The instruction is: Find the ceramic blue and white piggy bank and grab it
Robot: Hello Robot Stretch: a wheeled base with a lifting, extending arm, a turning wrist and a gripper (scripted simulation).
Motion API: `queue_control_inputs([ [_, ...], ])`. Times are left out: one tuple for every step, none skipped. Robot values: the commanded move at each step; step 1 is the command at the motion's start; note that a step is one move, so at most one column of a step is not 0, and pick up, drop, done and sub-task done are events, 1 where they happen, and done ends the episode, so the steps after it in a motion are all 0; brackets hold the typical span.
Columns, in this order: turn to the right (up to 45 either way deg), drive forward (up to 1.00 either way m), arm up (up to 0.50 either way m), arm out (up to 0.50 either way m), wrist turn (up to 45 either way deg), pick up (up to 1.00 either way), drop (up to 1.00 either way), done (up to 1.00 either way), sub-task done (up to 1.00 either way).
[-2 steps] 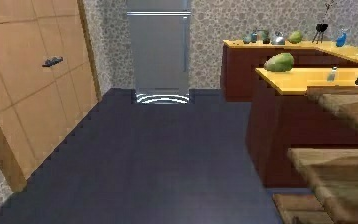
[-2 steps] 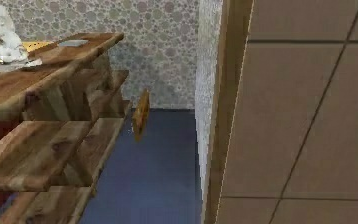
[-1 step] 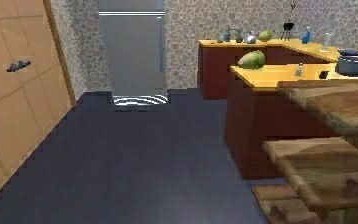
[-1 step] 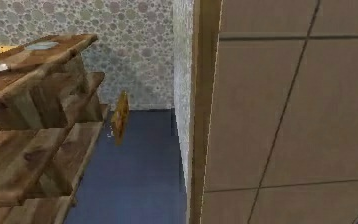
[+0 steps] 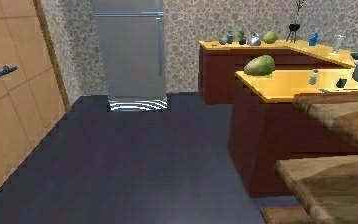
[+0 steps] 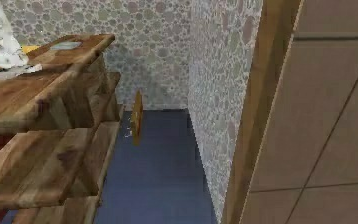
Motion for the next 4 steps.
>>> queue_control_inputs([
  [0.0,1.0,0.0,0.0,0.0,0.0,0.0,0.0,0.0],
  [0.0,0.95,0.0,0.0,0.0,0.0,0.0,0.0,0.0],
  [36.0,0.0,0.0,0.0,0.0,0.0,0.0,0.0,0.0],
  [0.0,0.6,0.0,0.0,0.0,0.0,0.0,0.0,0.0],
])
